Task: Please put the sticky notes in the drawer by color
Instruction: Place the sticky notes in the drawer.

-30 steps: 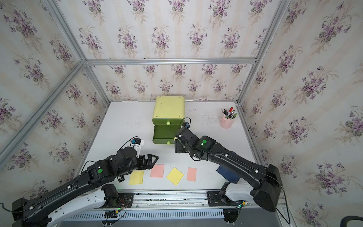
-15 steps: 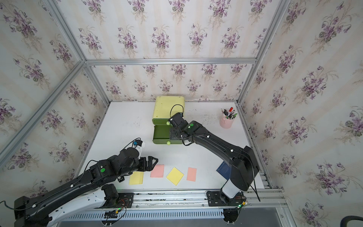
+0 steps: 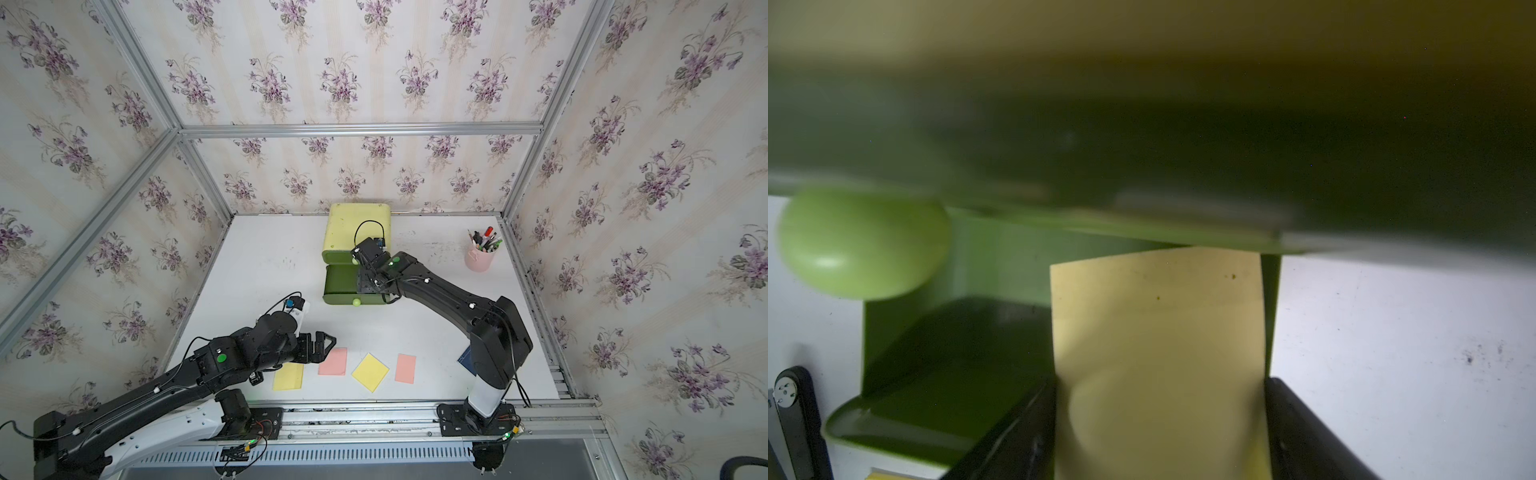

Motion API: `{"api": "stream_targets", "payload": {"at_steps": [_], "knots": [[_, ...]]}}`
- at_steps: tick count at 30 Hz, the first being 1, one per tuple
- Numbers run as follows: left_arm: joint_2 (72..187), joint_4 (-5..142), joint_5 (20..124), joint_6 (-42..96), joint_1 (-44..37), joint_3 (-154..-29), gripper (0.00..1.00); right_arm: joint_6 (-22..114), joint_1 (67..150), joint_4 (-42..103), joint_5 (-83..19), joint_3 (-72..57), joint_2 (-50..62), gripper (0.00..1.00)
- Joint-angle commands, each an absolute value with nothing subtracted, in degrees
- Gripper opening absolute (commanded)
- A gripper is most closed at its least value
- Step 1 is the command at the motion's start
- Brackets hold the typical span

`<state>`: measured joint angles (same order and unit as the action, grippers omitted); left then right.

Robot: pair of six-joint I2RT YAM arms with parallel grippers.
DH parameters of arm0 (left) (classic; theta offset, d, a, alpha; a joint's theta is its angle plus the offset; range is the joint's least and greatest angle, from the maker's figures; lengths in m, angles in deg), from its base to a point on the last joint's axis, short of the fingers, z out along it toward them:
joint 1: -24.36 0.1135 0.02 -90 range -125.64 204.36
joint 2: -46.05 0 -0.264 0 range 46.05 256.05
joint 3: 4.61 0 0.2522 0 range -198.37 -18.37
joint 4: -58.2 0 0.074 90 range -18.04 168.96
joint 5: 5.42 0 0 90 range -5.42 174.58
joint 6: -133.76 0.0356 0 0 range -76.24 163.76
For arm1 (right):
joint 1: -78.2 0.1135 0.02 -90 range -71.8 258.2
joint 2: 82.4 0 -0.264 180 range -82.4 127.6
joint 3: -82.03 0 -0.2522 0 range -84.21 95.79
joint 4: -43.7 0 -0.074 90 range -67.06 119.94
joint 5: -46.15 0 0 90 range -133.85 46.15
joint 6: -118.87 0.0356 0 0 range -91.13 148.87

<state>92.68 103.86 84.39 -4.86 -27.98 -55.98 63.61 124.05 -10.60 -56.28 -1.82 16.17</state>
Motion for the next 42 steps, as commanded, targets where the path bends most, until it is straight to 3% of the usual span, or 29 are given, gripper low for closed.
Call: {"api": "stream_targets", "payload": {"at_steps": [1, 13, 17, 27, 36, 42], "knots": [[92.37, 103.07, 84.58, -4.58, -27.93, -55.90, 1.00, 64.32, 124.08, -10.88, -56.91, -0.74, 17.20, 0.81], [90.87, 106.58, 87.05, -5.57, -27.94, -56.05, 1.00, 64.56, 124.08, -10.06, -55.59, 0.08, 17.59, 0.91], [91.99, 118.13, 90.32, -7.02, -27.90, -60.28, 1.00, 64.29, 124.08, -9.45, -54.71, -1.28, 15.27, 0.91], [101.14, 137.24, 87.19, -10.58, -27.98, -63.25, 1.00, 63.69, 124.08, -7.84, -52.19, -12.17, -0.05, 0.90], [111.12, 132.03, 85.19, -9.33, -27.71, -58.82, 1.00, 64.31, 124.04, -1.09, -45.59, -27.33, -16.68, 0.87], [114.24, 128.66, 87.48, -7.56, -24.55, -56.88, 1.00, 64.28, 123.92, 1.51, -44.45, -31.83, -18.44, 0.85]]}}
